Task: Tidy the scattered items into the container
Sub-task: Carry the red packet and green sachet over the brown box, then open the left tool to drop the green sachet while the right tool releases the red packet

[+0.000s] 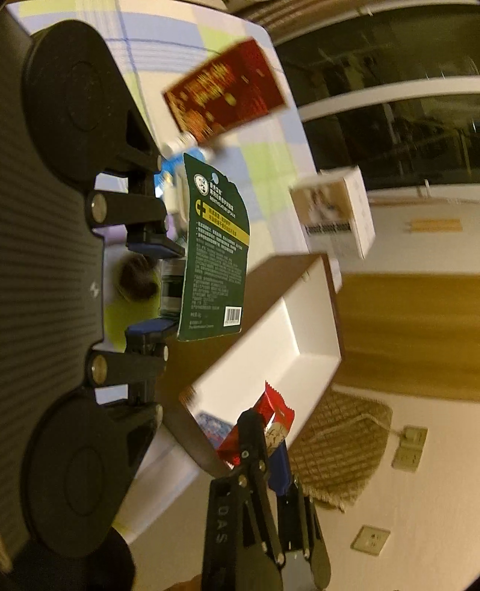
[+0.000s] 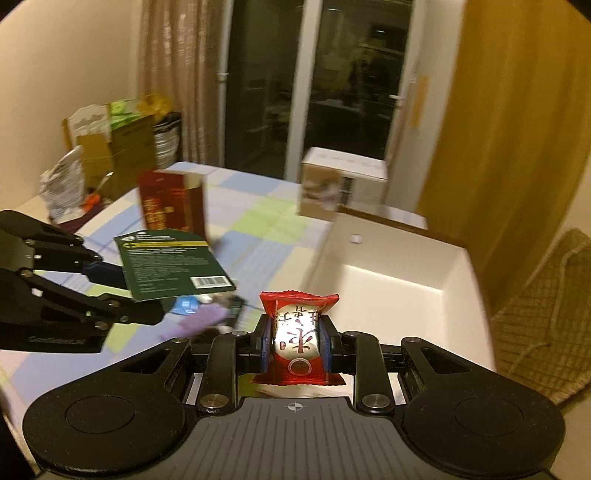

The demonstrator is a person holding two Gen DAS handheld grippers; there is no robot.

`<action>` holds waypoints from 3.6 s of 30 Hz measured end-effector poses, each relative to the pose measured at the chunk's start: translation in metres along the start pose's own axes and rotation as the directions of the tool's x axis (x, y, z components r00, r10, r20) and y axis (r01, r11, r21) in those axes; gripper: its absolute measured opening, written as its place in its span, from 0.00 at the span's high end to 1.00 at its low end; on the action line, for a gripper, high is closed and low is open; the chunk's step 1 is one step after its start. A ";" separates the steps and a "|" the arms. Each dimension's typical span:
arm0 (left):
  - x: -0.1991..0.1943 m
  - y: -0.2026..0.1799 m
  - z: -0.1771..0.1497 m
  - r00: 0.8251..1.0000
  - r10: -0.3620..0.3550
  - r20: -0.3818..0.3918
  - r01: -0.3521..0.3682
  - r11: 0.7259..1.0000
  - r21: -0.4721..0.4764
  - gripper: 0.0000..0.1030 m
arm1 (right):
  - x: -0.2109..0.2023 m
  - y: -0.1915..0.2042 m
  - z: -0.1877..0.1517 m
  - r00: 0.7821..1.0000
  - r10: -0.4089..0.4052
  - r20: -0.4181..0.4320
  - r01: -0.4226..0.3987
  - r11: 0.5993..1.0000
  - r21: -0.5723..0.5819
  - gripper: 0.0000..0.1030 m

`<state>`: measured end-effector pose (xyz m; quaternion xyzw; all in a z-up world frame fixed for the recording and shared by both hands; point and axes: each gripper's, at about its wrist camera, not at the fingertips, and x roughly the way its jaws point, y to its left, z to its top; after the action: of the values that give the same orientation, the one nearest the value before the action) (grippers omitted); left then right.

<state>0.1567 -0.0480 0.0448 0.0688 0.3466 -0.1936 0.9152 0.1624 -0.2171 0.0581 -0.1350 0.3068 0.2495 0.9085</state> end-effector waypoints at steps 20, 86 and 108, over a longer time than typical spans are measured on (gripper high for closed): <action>0.058 -0.088 0.046 0.994 -0.102 -0.034 0.106 0.983 0.151 0.72 | -0.008 -0.109 -0.026 0.993 -0.113 -0.033 0.116 0.981 0.154 0.72; 0.101 -0.106 0.045 0.988 -0.122 -0.091 0.137 0.975 0.175 0.66 | 0.021 -0.129 -0.038 0.991 -0.103 -0.082 0.118 0.970 0.212 0.72; 0.099 -0.097 0.041 0.989 -0.118 -0.085 0.130 0.980 0.152 0.64 | 0.030 -0.133 -0.036 0.988 -0.126 -0.089 0.144 0.963 0.229 0.72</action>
<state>0.2109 -0.1783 0.0109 0.1263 0.3685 -0.2743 0.8792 0.2364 -0.3325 0.0236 -0.0565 0.3576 0.1437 0.9210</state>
